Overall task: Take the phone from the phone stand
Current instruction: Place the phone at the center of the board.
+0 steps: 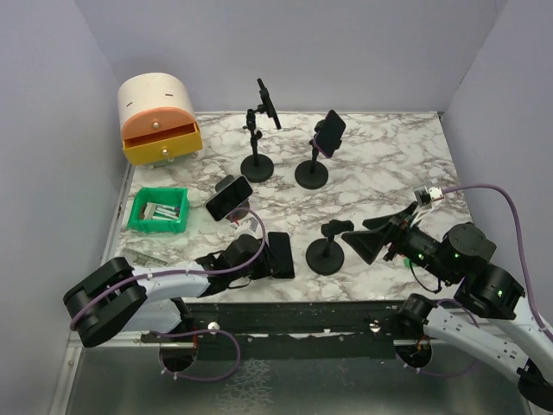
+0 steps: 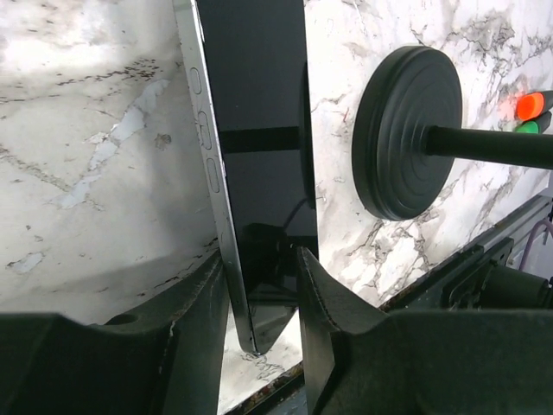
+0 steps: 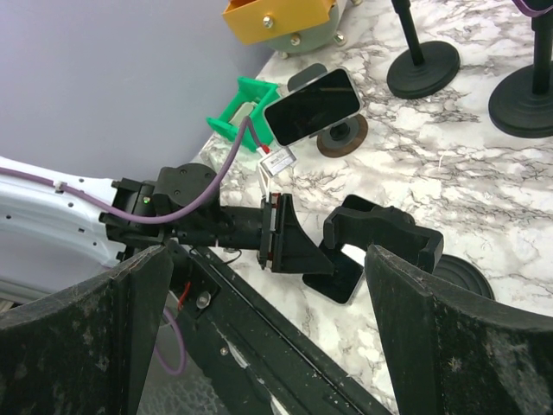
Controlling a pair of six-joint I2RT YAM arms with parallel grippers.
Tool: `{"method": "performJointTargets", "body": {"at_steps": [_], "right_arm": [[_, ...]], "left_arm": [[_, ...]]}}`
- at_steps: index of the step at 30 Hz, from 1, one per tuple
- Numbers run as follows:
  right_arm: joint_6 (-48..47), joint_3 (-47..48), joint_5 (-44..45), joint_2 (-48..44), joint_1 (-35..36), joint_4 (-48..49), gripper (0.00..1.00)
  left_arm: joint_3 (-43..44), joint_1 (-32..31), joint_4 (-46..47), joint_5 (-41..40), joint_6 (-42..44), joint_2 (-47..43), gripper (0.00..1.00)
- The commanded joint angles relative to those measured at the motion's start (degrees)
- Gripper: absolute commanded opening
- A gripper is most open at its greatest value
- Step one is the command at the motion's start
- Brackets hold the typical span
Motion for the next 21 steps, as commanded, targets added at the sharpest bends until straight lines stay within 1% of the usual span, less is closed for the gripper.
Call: {"method": "performJointTargets", "body": {"at_steps": [1,9,15,21], "right_arm": [[0.0,0.1,0.5,-0.2,0.2,-0.7,0.98],[-0.4,-0.8,2.1,-0.2,0.2,-1.2,0.98],[-0.4,-0.9,3.1,-0.1,0.2,-1.7,0.98],[-0.4,-0.9,4.3,-0.2,0.2,-2.2,0.98]], "left_arm": [[-0.3,0.5,-2.5,-1.8,0.6,-2.9,0.37],[-0.5,0.9,-6.3,-3.0,1.7,-7.1,0.39],[2.5,0.9,-12.7,-3.8,4.5,-11.7,0.41],[4.9,1.0,-18.9,-4.6,6.4,-16.7,0.51]]}}
